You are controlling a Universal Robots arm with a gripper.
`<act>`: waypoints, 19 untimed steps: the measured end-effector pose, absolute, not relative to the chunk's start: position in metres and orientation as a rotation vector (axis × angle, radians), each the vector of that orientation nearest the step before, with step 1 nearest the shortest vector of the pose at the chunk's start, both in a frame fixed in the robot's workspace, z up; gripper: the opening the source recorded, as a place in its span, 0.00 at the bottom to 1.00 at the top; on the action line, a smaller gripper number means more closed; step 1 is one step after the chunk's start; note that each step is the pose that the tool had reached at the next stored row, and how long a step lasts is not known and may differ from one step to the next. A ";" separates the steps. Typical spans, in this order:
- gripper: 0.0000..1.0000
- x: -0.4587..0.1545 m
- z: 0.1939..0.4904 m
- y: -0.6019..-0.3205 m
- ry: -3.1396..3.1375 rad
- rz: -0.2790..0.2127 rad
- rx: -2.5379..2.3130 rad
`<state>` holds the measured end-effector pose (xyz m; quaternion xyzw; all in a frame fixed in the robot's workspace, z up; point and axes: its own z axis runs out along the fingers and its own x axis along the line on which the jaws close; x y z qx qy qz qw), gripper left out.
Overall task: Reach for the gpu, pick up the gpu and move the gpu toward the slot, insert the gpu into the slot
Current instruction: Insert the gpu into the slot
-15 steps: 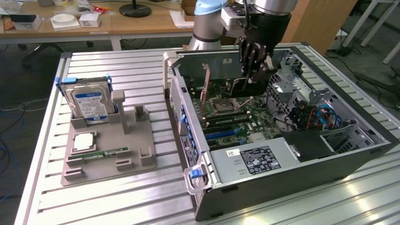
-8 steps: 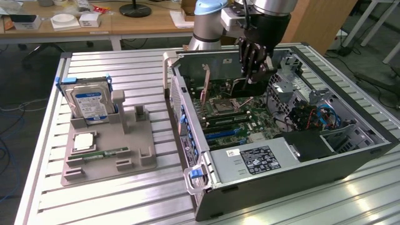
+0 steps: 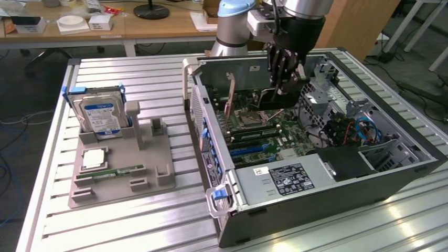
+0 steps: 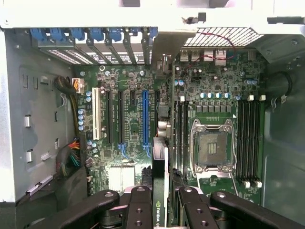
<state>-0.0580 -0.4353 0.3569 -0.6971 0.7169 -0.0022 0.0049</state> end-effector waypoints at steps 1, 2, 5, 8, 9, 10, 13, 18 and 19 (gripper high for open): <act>0.26 -0.058 0.357 -0.435 2.245 -0.007 -2.183; 0.26 -0.058 0.357 -0.435 2.245 -0.007 -2.183; 0.26 -0.058 0.355 -0.435 2.245 -0.007 -2.183; 0.26 -0.058 0.355 -0.435 2.245 -0.007 -2.183; 0.26 -0.058 0.355 -0.435 2.245 -0.007 -2.183; 0.26 -0.058 0.355 -0.435 2.245 -0.007 -2.183; 0.26 -0.058 0.354 -0.435 2.245 -0.006 -2.183; 0.26 -0.058 0.353 -0.435 2.245 -0.006 -2.183; 0.26 -0.058 0.353 -0.435 2.245 -0.006 -2.183</act>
